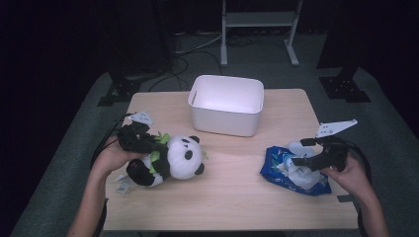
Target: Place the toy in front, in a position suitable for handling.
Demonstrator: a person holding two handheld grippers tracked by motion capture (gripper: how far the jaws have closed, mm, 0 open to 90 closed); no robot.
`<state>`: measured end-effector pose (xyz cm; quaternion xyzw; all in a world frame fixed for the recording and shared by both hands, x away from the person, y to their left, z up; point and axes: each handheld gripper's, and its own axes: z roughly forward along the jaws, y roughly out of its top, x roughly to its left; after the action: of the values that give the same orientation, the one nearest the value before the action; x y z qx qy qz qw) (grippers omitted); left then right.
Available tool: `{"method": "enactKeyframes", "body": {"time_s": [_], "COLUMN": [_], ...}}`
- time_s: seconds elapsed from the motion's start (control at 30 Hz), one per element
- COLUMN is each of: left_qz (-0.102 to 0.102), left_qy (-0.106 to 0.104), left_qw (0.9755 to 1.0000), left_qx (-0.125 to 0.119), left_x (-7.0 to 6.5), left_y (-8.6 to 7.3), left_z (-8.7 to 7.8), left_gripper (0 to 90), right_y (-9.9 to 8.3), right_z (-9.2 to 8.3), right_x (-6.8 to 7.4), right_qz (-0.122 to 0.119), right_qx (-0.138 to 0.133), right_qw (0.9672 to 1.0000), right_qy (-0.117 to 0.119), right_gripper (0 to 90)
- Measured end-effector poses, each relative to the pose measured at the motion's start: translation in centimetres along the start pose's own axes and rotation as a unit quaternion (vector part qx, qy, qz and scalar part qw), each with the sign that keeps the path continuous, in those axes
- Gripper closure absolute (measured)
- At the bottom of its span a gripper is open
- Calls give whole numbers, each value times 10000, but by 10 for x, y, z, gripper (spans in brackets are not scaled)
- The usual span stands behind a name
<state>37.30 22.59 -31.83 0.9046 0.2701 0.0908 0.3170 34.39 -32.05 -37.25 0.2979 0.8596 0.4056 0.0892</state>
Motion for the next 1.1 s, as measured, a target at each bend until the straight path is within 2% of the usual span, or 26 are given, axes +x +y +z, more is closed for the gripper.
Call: {"method": "enactKeyframes", "body": {"time_s": [0.27,0.5,0.7,0.8,1.1], "left_qz": [418,650,827,851,860], "left_qy": [-125,-323,-415,-466,-580], "left_qw": [9990,9972,9957,9953,9946], "left_qx": [-81,-167,-99,-73,47], "left_x": [-27,-47,-61,-66,-76], "left_y": [44,74,90,95,99], "left_z": [2,17,32,42,69], "left_gripper": [621,620,619,618,616], "right_y": [-1,-2,-2,-2,-3], "right_z": [-2,-4,-5,-5,-5], "right_x": [-2,-3,-4,-4,-4], "right_qz": [13,44,42,37,44], "right_qx": [-33,-64,-89,-102,-86], "right_qw": [10000,10000,10000,9999,10000], "right_qy": [5,-3,-3,0,1], "right_gripper": [126,126,127,126,126]}}
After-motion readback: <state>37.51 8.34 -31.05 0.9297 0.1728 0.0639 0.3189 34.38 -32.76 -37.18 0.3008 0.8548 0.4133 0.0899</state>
